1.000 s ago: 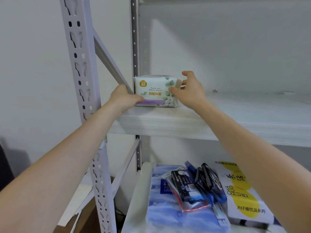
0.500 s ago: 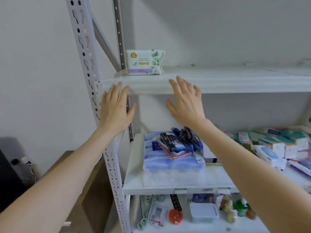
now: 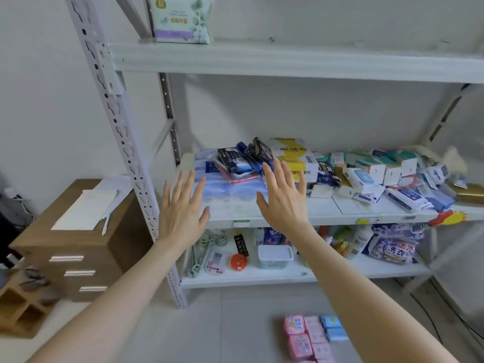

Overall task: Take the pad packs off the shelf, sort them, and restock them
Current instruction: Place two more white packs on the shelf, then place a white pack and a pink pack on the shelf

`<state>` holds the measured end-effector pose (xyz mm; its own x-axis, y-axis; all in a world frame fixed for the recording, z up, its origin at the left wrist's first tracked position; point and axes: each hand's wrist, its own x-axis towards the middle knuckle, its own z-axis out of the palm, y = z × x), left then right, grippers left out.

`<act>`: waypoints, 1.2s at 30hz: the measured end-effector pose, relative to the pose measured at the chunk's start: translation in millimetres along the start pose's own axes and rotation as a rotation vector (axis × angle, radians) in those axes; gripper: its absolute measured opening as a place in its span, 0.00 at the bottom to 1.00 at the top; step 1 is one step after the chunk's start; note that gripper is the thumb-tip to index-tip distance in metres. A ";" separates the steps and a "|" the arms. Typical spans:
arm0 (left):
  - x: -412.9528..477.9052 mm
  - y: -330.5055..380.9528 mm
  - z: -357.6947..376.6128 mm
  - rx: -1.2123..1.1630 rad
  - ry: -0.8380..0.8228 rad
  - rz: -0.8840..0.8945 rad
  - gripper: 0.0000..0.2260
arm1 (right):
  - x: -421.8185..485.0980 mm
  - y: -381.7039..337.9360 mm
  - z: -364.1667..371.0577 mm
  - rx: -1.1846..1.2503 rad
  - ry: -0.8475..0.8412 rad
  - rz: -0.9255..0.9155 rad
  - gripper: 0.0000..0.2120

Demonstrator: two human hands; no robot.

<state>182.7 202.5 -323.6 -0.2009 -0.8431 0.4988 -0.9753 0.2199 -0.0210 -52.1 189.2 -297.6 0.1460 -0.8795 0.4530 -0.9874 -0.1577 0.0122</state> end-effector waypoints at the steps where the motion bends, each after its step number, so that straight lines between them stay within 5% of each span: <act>1: -10.8 11.7 5.4 -0.001 -0.013 0.004 0.29 | -13.3 8.6 4.8 -0.002 -0.023 0.005 0.32; 18: -231.2 255.2 98.0 -0.118 -0.450 -0.033 0.30 | -283.7 158.5 86.6 0.045 -0.447 0.097 0.32; 36: -393.4 316.4 261.3 -0.150 -0.839 0.002 0.32 | -485.5 191.8 255.9 0.078 -0.795 0.201 0.36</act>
<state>-70.9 475.6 -752.9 -0.2618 -0.9141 -0.3097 -0.9643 0.2344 0.1233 -296.8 471.1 -743.4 -0.0045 -0.9450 -0.3271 -0.9965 0.0315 -0.0773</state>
